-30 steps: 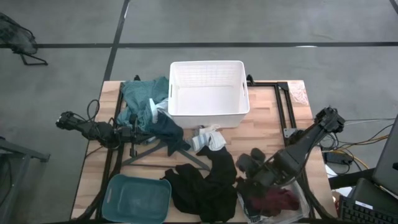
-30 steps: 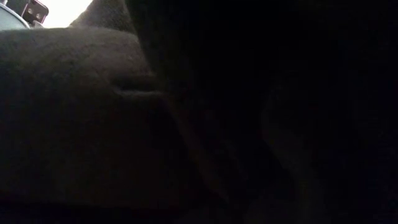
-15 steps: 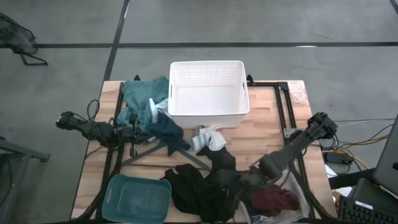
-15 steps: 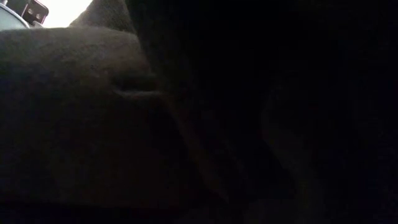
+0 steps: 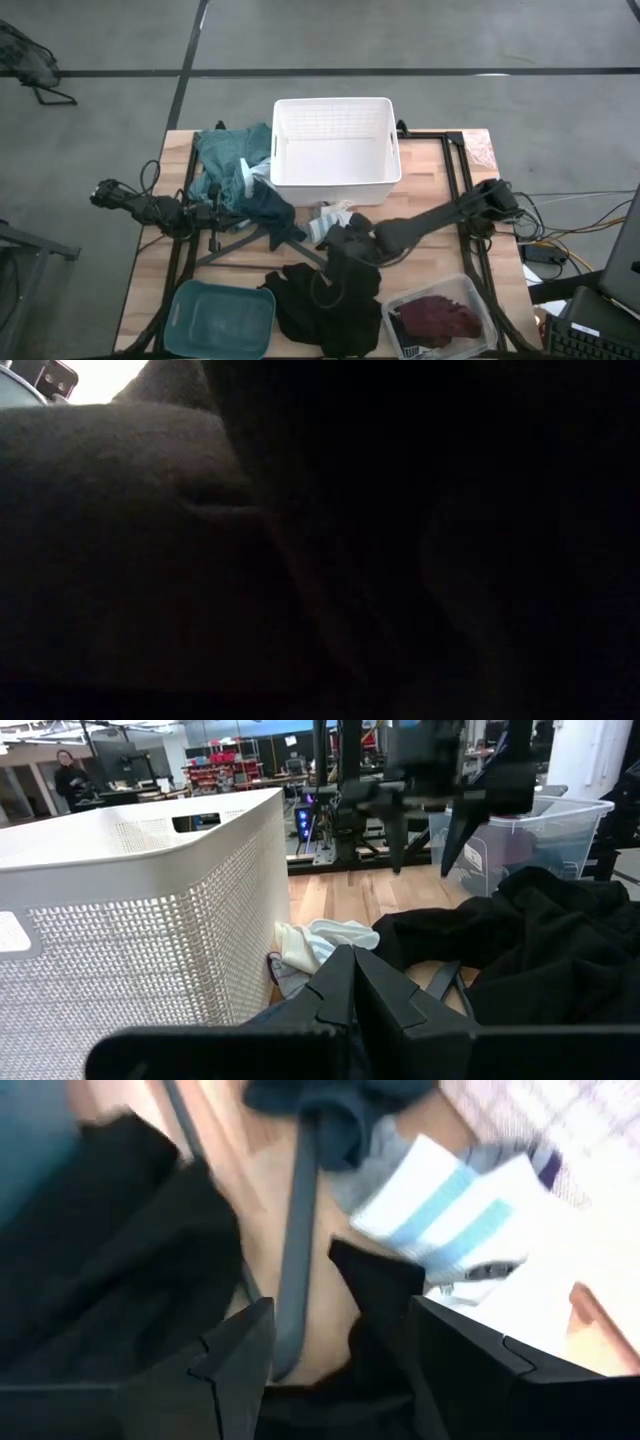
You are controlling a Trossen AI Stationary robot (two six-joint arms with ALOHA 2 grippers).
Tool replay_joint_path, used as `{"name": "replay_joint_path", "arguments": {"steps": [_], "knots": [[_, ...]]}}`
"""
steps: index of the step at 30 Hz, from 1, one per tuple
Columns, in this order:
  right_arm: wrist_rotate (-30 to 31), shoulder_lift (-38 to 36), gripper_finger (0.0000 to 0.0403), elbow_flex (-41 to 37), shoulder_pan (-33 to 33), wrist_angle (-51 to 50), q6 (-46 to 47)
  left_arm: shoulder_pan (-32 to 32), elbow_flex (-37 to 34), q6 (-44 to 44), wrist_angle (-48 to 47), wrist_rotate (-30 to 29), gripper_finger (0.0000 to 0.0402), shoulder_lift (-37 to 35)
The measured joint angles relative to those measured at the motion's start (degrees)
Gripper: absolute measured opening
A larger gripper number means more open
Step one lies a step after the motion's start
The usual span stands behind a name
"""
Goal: Pick & Place Cloths
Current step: Adjust the white sock on the table
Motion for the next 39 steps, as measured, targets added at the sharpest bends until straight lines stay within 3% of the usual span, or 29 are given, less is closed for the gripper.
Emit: {"name": "replay_joint_path", "arguments": {"steps": [5,23,28,34,39], "knots": [[-0.29,2.93,0.0230,-0.01,-2.78,-1.98,3.08,0.00,0.00,0.00,-0.06,0.00,0.0012,0.00],[2.56,12.97,0.0176,-0.06,-7.63,-9.53,7.77,-0.05,0.00,0.00,-0.10,0.00,0.0012,0.00],[2.70,13.88,0.0129,-0.06,-7.52,-9.50,7.38,-0.04,0.00,0.00,-0.12,0.00,0.0012,0.00],[2.73,12.95,0.0022,-0.06,-7.59,-9.44,5.21,-0.04,0.00,0.00,-0.12,0.00,0.0012,0.00],[2.99,9.58,0.0013,0.59,-6.86,-9.26,4.81,-0.04,0.00,0.00,-0.12,0.00,0.0012,0.00]]}}
